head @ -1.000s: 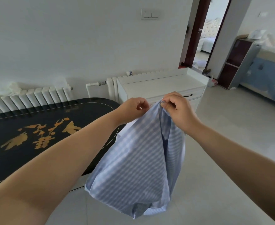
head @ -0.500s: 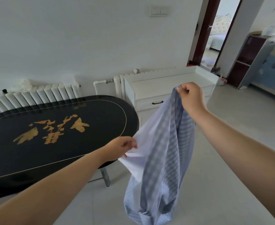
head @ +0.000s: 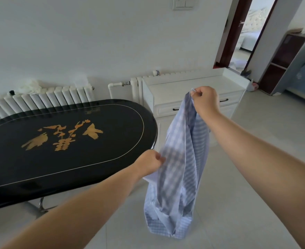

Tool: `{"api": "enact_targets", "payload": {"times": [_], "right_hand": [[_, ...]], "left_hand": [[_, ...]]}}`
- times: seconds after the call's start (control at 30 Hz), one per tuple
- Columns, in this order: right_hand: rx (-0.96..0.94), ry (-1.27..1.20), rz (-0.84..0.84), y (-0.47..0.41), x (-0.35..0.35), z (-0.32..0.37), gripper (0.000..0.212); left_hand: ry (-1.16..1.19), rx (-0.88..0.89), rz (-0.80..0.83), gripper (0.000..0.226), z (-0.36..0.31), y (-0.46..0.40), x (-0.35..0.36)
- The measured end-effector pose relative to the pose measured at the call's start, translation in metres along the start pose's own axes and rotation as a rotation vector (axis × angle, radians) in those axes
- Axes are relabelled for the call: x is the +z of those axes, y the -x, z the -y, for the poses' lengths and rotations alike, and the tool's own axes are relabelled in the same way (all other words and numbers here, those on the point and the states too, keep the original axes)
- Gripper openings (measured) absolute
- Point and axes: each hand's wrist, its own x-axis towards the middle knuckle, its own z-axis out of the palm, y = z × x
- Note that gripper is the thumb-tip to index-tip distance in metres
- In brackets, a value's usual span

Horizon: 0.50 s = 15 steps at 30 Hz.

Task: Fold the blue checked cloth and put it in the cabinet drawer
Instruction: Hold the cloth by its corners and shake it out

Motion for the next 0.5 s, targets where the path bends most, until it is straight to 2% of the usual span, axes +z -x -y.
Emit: {"api": "enact_targets", "payload": {"times": [0.07, 0.17, 0.23, 0.3, 0.37, 0.43, 0.5], "right_hand": [[-0.016, 0.000, 0.002, 0.001, -0.004, -0.003, 0.037], [-0.031, 0.031, -0.017, 0.001, -0.011, -0.010, 0.039], [-0.015, 0.054, -0.037, 0.001, -0.016, -0.014, 0.042], [0.005, 0.067, -0.045, 0.001, -0.019, -0.017, 0.044], [0.019, 0.057, -0.045, 0.001, -0.020, -0.019, 0.042], [0.018, 0.042, -0.042, 0.001, -0.020, -0.020, 0.039], [0.000, 0.032, -0.043, 0.000, -0.021, -0.021, 0.039]], "left_hand": [[0.009, -0.038, -0.061, 0.048, 0.011, -0.003, -0.009], [0.078, -0.132, -0.142, 0.041, 0.024, -0.010, -0.020], [0.267, -0.180, -0.064, 0.055, 0.020, -0.008, -0.022], [0.336, -0.122, 0.064, 0.064, 0.013, -0.002, -0.020], [0.179, 0.005, 0.098, 0.054, 0.011, -0.002, -0.011], [-0.095, -0.029, -0.012, 0.049, 0.014, -0.007, -0.002], [-0.148, -0.085, -0.143, 0.042, 0.017, -0.011, -0.001]]}}
